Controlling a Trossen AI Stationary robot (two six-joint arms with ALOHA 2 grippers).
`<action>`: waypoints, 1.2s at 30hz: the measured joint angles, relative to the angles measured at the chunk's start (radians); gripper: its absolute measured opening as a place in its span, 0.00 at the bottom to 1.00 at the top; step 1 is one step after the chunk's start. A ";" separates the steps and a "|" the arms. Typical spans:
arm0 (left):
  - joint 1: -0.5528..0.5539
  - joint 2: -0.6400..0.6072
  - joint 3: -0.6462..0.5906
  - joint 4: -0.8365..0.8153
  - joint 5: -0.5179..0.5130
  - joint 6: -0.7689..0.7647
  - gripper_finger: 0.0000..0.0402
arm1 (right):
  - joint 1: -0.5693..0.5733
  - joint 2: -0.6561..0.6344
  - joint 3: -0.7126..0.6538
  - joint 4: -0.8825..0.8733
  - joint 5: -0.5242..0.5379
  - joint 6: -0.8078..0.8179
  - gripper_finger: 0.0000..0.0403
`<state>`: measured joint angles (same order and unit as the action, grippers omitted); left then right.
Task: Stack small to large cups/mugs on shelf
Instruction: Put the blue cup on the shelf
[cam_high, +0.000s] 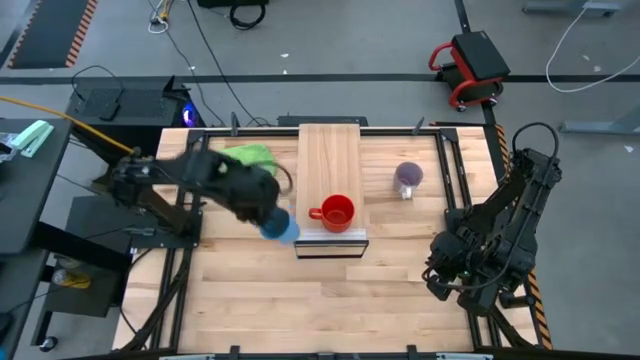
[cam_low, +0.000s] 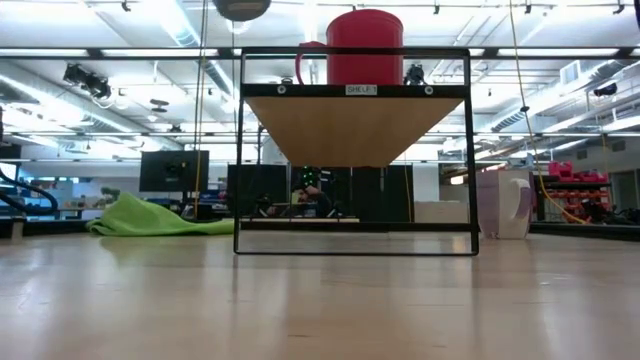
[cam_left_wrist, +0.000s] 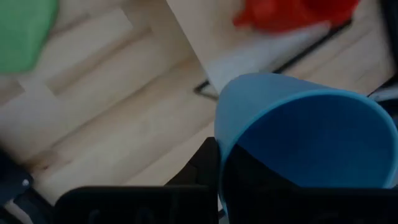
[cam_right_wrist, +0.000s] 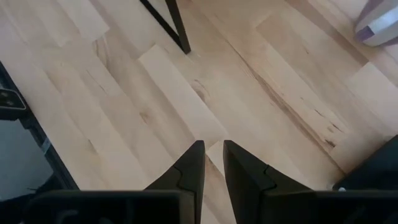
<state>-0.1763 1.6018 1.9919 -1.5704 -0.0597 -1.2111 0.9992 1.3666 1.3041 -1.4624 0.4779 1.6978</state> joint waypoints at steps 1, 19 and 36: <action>0.026 -0.016 0.000 -0.001 0.000 0.014 0.03 | 0.000 0.000 0.000 0.000 0.000 0.000 0.16; 0.550 0.012 0.001 0.172 0.045 0.503 0.03 | -0.072 -0.001 0.000 0.001 0.001 0.113 0.16; 0.580 0.163 0.001 0.252 0.111 0.700 0.03 | -0.194 -0.001 0.000 0.004 0.001 0.135 0.15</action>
<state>0.4039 1.7651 1.9925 -1.3188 0.0516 -0.5114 0.8053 1.3659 1.3041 -1.4586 0.4789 1.8324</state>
